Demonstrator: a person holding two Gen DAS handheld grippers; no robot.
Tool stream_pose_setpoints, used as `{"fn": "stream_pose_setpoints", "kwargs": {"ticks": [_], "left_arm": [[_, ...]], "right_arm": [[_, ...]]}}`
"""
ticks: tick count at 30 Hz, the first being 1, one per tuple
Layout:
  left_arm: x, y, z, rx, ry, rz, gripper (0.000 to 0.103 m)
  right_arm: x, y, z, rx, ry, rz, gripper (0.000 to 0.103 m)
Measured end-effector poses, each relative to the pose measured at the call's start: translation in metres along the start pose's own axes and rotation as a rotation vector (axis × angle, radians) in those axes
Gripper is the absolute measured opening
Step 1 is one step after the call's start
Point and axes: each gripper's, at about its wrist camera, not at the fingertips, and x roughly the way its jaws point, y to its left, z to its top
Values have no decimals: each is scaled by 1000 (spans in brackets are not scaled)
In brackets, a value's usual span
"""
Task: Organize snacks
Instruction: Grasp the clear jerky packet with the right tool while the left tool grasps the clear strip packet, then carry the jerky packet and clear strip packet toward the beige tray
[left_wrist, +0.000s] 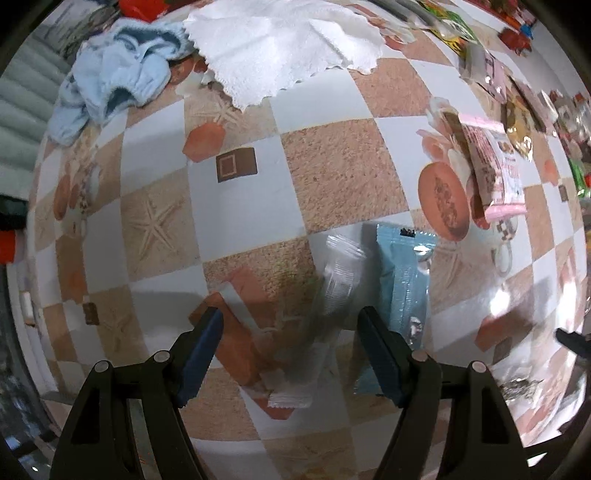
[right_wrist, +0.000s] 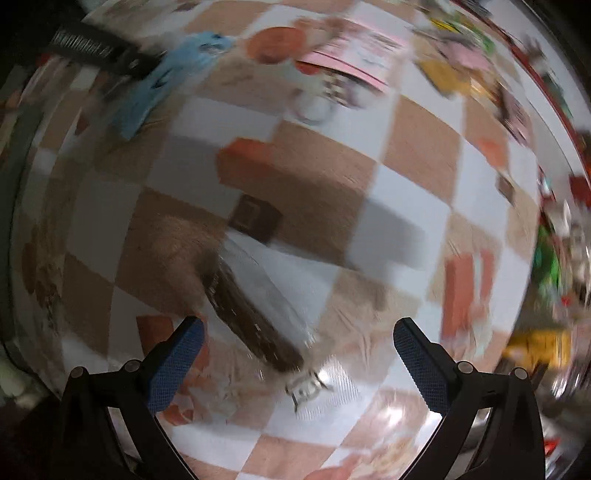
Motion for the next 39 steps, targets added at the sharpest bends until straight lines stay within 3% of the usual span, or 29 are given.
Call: {"fn": "stream_pose_setpoints", "kwargs": {"ticks": [3, 6, 10, 12, 16, 17, 18, 20, 22, 25, 29, 35, 39], "left_arm": [[1, 4, -1, -5, 7, -15, 78], [1, 2, -3, 30, 14, -19, 78], [10, -10, -4, 41, 38, -40, 77], [8, -17, -5, 43, 35, -54, 69], [2, -33, -10, 76, 38, -52, 23], [2, -34, -11, 75, 44, -56, 20], [0, -34, -13, 71, 49, -57, 20], [0, -34, -21, 59, 51, -66, 19], [-1, -33, -32, 45, 56, -82, 17], [-5, -27, -55, 7, 60, -112, 17], [-16, -21, -93, -31, 61, -142, 17], [-27, -14, -135, -72, 63, -172, 17], [-35, -4, -159, -100, 62, -197, 17]], "right_arm": [[7, 6, 9, -38, 15, 7, 103], [15, 4, 12, 7, 34, 87, 103], [13, 3, 12, 16, 13, 84, 103], [16, -7, 9, 22, 22, 85, 103], [17, -8, 10, 47, 49, 83, 99], [15, -5, 8, 46, 42, 83, 92], [11, -3, 6, 42, 37, 83, 87], [-1, 7, 3, 31, 24, 82, 55], [-7, 13, 0, 29, 26, 88, 45], [-8, 14, -8, 68, 30, 113, 41], [-9, 3, -25, 221, 48, 259, 40], [-12, -3, -54, 412, 70, 399, 40], [-17, 4, -64, 465, 77, 423, 40]]}}
